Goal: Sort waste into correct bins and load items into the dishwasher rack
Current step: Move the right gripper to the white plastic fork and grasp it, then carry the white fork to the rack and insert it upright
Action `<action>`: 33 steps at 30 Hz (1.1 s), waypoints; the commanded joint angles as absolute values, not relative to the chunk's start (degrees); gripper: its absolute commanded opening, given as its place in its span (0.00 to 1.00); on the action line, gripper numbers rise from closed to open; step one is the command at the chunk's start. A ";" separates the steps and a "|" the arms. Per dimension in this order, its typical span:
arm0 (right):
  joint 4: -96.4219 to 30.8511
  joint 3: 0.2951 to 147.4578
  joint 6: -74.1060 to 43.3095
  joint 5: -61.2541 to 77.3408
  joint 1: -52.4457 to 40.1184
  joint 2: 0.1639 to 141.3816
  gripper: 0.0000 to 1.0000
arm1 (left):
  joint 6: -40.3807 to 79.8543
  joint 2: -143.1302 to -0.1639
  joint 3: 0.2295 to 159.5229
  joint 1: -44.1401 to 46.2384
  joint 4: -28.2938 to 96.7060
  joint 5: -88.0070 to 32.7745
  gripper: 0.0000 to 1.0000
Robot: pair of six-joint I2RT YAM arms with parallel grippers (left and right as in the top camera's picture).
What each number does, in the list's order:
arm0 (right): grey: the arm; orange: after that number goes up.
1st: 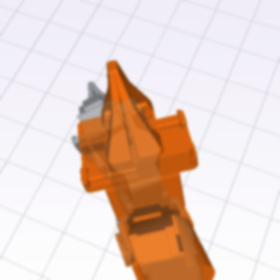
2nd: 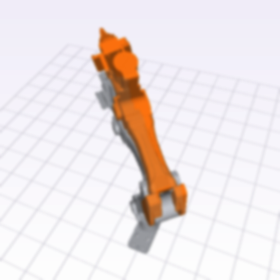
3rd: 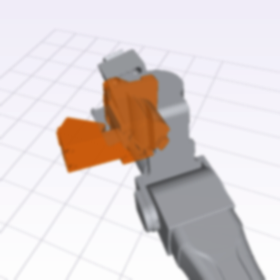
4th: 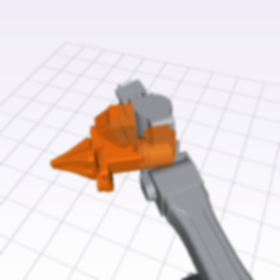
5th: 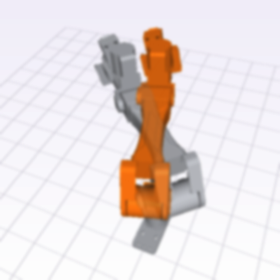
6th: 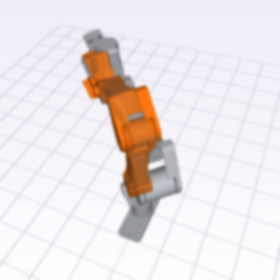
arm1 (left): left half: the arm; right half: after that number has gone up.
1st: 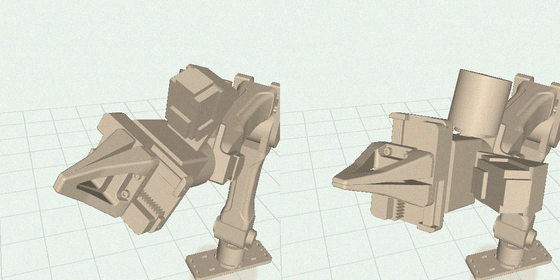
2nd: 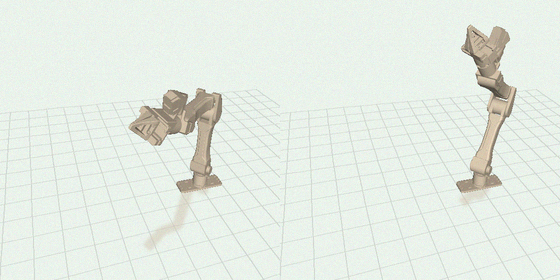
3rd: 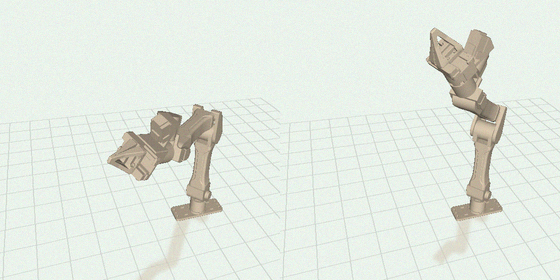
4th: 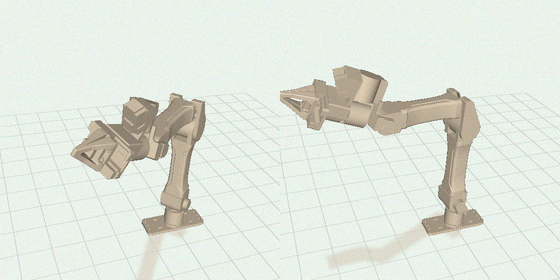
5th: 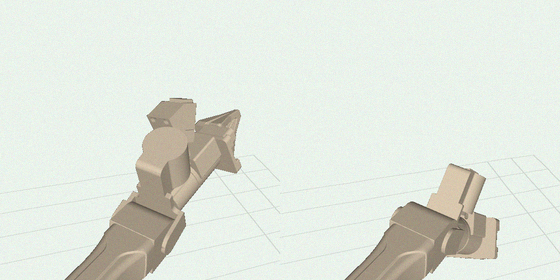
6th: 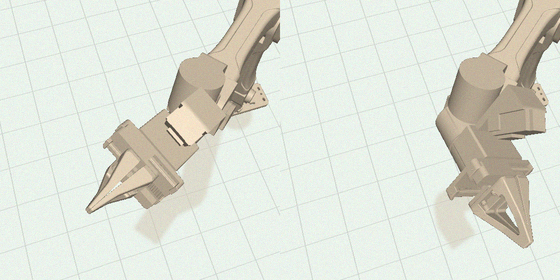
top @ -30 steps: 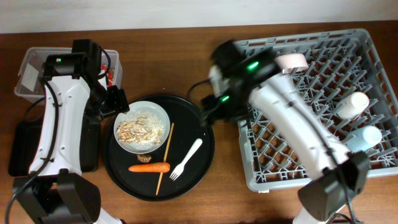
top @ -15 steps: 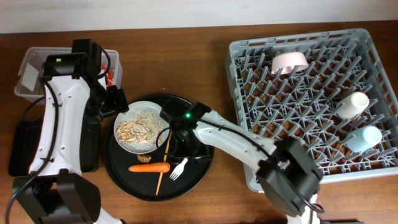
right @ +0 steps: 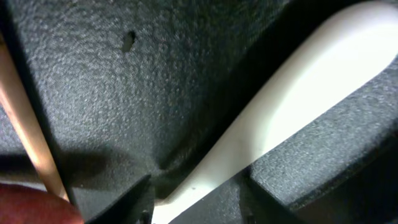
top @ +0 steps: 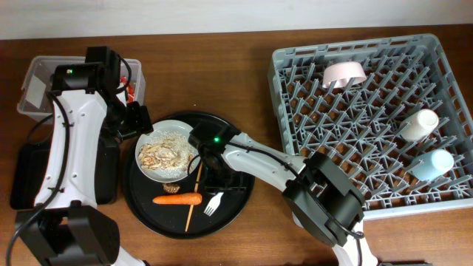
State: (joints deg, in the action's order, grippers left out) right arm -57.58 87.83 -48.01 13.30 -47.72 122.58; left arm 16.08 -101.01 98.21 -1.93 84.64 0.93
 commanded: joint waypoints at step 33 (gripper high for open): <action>-59.79 87.83 -41.95 9.98 -47.22 119.37 0.04 | 16.43 -99.24 98.65 -2.02 85.41 1.50 0.99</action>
State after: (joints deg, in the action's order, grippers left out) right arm -59.00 87.85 -45.69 12.05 -47.70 122.41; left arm 16.27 -101.01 98.21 -1.93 85.12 0.93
